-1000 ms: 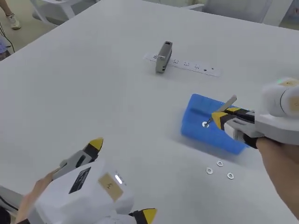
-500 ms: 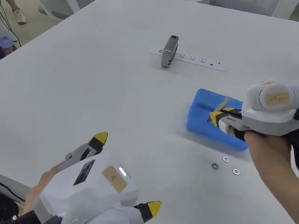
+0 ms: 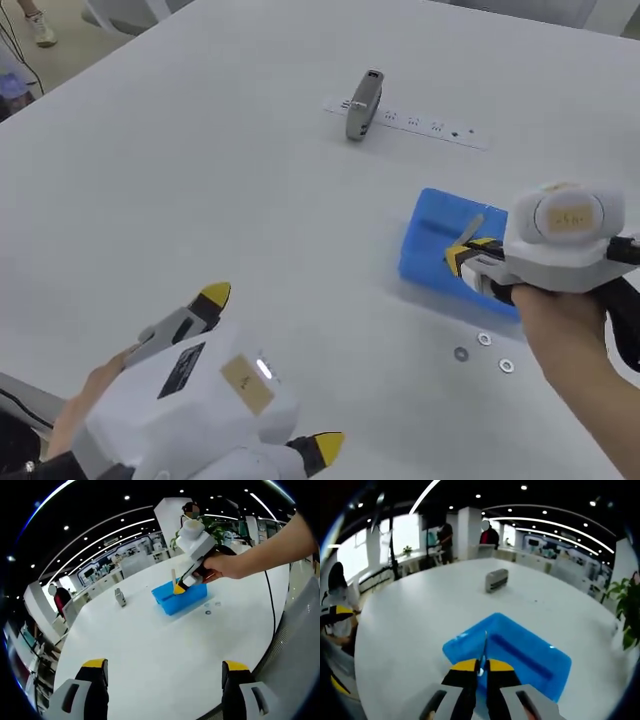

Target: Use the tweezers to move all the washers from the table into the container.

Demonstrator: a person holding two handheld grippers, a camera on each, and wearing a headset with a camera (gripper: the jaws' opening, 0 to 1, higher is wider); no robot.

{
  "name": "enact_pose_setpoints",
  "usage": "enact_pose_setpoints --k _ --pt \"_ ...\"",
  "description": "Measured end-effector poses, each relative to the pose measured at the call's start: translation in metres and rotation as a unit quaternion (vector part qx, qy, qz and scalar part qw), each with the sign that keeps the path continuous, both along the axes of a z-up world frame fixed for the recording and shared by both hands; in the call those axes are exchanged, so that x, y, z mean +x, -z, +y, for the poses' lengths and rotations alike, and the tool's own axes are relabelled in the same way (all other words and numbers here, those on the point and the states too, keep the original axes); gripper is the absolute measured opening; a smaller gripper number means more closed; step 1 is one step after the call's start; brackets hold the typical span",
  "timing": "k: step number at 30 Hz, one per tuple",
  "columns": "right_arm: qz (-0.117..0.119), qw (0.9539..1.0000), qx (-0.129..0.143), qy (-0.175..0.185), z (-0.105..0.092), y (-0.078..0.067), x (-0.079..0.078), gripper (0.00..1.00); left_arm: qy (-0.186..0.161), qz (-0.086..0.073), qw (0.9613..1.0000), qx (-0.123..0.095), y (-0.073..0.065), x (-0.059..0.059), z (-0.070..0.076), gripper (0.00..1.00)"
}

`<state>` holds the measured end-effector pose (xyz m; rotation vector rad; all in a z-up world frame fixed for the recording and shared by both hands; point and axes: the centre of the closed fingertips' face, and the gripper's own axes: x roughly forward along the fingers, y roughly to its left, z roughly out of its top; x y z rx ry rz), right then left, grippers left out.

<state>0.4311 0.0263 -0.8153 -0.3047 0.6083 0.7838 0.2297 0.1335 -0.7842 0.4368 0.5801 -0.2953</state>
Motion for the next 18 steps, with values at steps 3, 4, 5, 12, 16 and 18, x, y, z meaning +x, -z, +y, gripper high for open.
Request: enact_pose_setpoints --k 3,4,5,12,16,18 --pt "-0.005 1.0000 0.000 0.000 0.000 -0.001 -0.002 0.02 0.001 0.000 1.0000 0.001 0.000 0.000 0.000 0.96" --pt "-0.003 1.0000 0.002 0.001 0.000 -0.001 -0.001 0.02 0.001 0.001 1.0000 0.001 0.000 0.000 0.000 0.96" --pt "-0.001 1.0000 0.003 0.002 0.000 0.000 -0.001 0.02 0.002 0.001 1.0000 0.001 0.000 0.000 -0.001 0.96" --pt "-0.001 1.0000 0.003 0.003 -0.004 -0.003 -0.005 0.03 0.001 0.000 1.0000 0.001 0.000 0.000 0.000 0.96" --pt "-0.013 0.9999 0.007 0.006 -0.006 -0.013 -0.008 0.03 0.000 -0.001 1.0000 0.003 0.000 0.000 0.001 0.96" --pt "-0.016 0.9998 0.012 0.009 -0.008 -0.021 -0.010 0.03 0.000 -0.003 1.0000 0.005 -0.001 0.000 0.001 0.96"
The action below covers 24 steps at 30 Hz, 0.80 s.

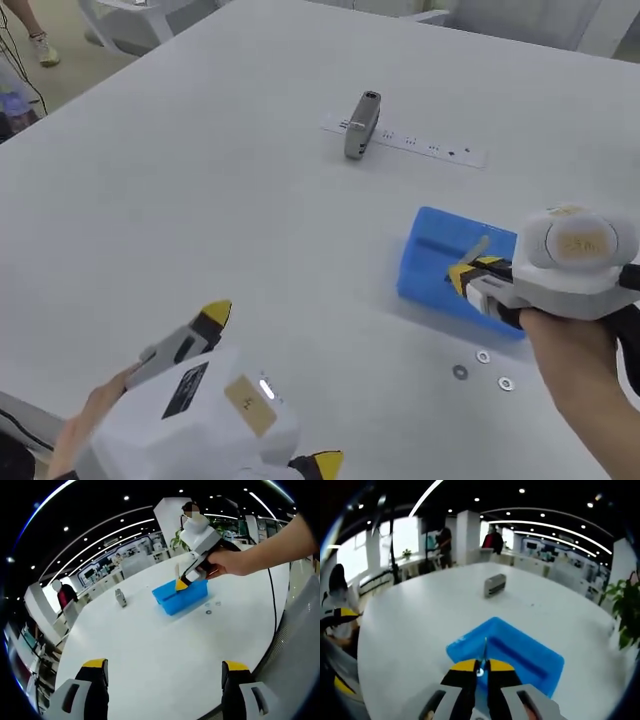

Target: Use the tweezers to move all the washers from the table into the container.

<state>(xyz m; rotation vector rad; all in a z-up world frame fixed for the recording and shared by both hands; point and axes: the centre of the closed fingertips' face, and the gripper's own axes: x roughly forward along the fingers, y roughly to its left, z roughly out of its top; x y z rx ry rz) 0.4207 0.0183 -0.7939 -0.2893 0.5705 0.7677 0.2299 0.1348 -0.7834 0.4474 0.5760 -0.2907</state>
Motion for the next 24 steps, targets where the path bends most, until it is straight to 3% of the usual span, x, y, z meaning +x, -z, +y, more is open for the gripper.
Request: enact_pose_setpoints --k 6,13,18,21,24 --pt "-0.019 0.9989 0.039 0.018 -0.006 -0.037 -0.002 0.03 -0.009 -0.008 0.9999 0.000 -0.003 0.001 0.004 0.96" --pt "-0.033 0.9978 0.055 0.019 -0.014 -0.057 -0.019 0.03 -0.004 -0.009 0.9999 0.000 -0.004 0.001 0.002 0.96" --pt "-0.031 0.9981 0.051 0.015 -0.020 -0.053 -0.031 0.03 -0.008 -0.009 0.9999 -0.004 -0.004 0.001 0.003 0.96" --pt "-0.027 0.9987 0.041 0.016 -0.027 -0.046 -0.039 0.03 -0.008 -0.009 0.9999 -0.004 -0.004 0.001 0.003 0.96" --pt "-0.008 0.9993 0.032 0.017 -0.033 -0.031 -0.047 0.03 -0.007 -0.009 0.9999 -0.001 -0.004 0.001 0.003 0.95"
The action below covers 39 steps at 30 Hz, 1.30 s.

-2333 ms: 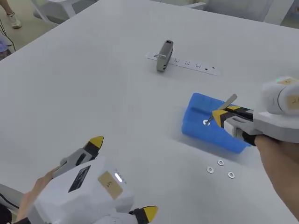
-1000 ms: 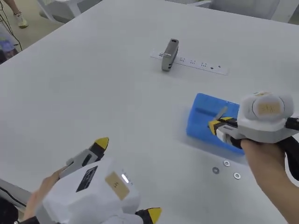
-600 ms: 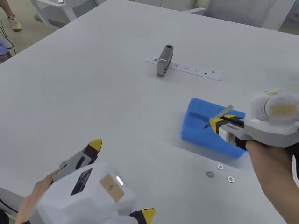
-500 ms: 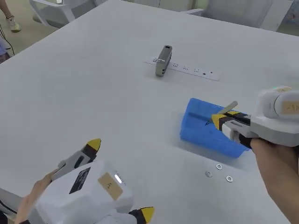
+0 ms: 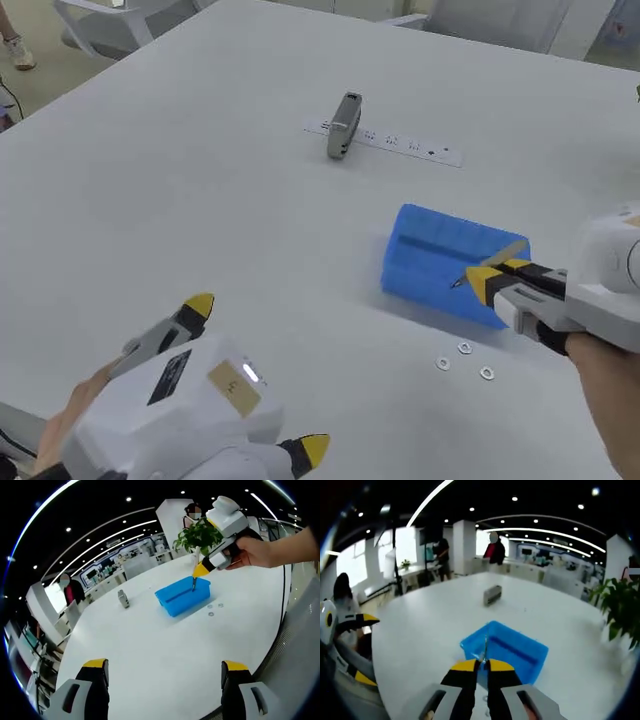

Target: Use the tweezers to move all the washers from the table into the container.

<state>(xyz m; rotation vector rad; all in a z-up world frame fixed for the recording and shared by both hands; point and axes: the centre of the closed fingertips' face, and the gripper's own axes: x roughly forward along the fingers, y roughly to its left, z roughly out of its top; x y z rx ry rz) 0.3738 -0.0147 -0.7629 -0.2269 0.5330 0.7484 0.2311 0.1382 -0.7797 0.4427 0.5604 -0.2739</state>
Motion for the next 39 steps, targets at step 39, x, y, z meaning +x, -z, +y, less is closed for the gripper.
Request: enact_pose_setpoints --k 39 --pt "0.060 0.9960 -0.061 -0.025 -0.005 0.056 -0.034 0.03 0.000 0.009 0.9999 0.011 0.004 -0.001 0.001 0.94"
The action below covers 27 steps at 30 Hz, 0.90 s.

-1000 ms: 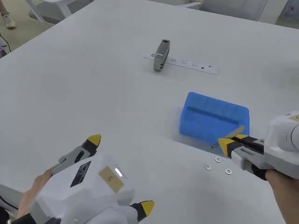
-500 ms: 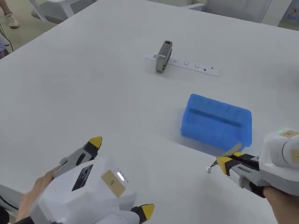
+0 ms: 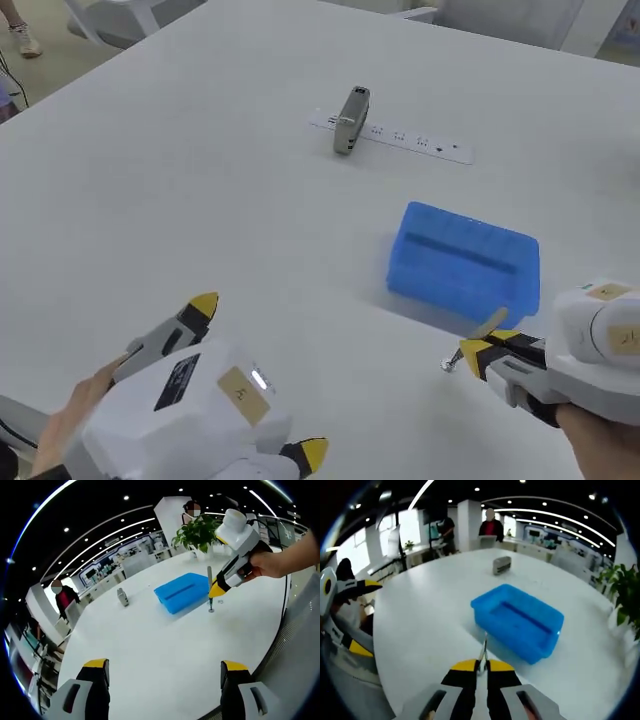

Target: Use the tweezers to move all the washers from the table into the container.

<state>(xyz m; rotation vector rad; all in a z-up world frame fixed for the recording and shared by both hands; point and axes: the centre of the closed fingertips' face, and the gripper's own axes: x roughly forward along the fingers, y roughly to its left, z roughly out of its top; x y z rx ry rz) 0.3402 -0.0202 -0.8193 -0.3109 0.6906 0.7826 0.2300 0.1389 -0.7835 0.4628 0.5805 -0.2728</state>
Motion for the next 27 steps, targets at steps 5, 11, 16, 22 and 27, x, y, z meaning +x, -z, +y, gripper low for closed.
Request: enact_pose_setpoints --k 5,11,16,22,27 --pt "0.006 0.9999 0.010 0.007 -0.002 -0.005 0.001 0.02 -0.001 0.000 1.0000 -0.002 0.000 0.000 0.000 0.94" --pt "0.002 0.9994 0.033 0.012 -0.001 -0.026 0.003 0.02 -0.002 0.000 1.0000 -0.003 0.000 0.000 0.001 0.94" --pt "-0.005 0.9985 0.052 0.017 0.001 -0.043 0.009 0.02 -0.003 0.005 1.0000 -0.006 0.001 0.000 0.001 0.94" --pt "-0.028 0.9972 0.066 0.021 0.007 -0.065 0.018 0.02 -0.014 0.002 0.9998 -0.016 -0.001 0.001 0.004 0.93" --pt "-0.052 0.9940 0.088 0.039 0.010 -0.078 0.038 0.02 -0.017 0.001 0.9996 -0.021 -0.002 0.001 0.004 0.93"
